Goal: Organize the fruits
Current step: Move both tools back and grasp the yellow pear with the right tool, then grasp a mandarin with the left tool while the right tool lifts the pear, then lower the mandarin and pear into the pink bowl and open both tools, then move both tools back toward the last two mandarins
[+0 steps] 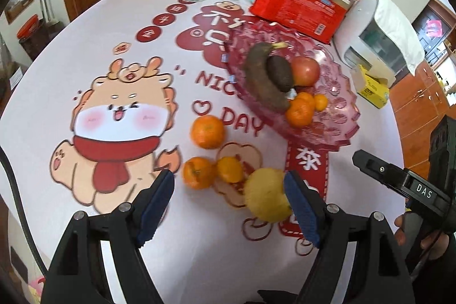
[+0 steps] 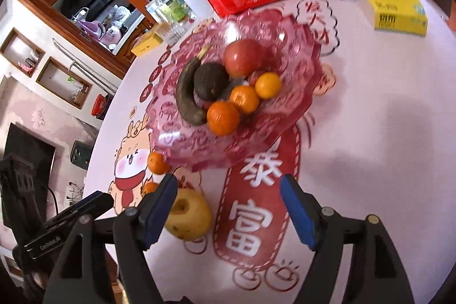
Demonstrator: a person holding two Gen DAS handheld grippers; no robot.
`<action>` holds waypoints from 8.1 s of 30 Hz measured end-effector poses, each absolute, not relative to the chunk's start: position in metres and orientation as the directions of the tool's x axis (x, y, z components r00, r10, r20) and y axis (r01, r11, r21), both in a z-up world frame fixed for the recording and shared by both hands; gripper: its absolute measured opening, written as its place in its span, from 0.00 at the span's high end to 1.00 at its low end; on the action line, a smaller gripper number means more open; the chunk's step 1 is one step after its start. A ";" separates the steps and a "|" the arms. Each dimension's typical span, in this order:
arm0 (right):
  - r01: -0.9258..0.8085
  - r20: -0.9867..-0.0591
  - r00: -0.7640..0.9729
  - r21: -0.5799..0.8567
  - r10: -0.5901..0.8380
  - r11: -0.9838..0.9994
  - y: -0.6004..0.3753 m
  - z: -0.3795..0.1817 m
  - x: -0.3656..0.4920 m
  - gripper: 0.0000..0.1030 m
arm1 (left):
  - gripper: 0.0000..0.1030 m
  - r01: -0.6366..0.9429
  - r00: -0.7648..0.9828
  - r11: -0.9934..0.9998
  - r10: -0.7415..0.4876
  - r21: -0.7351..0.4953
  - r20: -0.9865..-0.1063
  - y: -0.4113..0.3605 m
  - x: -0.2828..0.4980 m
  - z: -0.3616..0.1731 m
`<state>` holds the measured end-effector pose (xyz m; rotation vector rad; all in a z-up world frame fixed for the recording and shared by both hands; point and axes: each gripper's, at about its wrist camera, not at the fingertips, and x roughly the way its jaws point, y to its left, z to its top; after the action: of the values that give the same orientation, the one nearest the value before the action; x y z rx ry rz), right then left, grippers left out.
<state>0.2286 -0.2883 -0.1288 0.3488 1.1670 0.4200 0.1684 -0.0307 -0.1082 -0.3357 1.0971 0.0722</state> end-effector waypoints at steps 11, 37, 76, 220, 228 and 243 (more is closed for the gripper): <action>0.054 -0.804 0.222 0.575 0.552 0.816 -0.264 -0.158 0.218 0.24 | 0.21 -0.169 0.409 0.962 -0.129 -0.213 -0.904 0.001 0.169 -0.115; 0.408 -0.894 0.147 0.445 0.424 0.797 -0.212 -0.197 0.212 0.22 | 0.22 0.225 0.206 0.958 -0.228 -0.181 -0.952 -0.003 0.216 -0.187; 0.414 -0.968 0.072 0.249 0.241 0.876 -0.170 -0.211 0.214 0.28 | 0.63 0.339 0.187 0.897 -0.358 -0.282 -0.915 -0.018 0.230 -0.212; -0.352 -0.809 0.541 0.033 0.232 0.935 -0.112 -0.159 0.163 0.21 | 0.16 0.029 0.365 0.971 -0.232 -0.238 -0.902 0.042 0.237 -0.151; -0.302 -0.825 0.536 0.009 0.178 0.953 -0.107 -0.180 0.165 0.27 | 0.16 0.112 0.258 0.957 -0.290 -0.269 -0.922 0.023 0.256 -0.187; -0.371 -0.857 0.471 0.023 0.209 0.928 -0.099 -0.202 0.184 0.54 | 0.26 0.184 0.248 0.947 -0.304 -0.263 -0.920 -0.007 0.272 -0.216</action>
<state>0.1839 -0.0994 -0.2021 -0.1756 1.0207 0.3579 0.2721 -0.0069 -0.2159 -0.1087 1.2781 -0.3338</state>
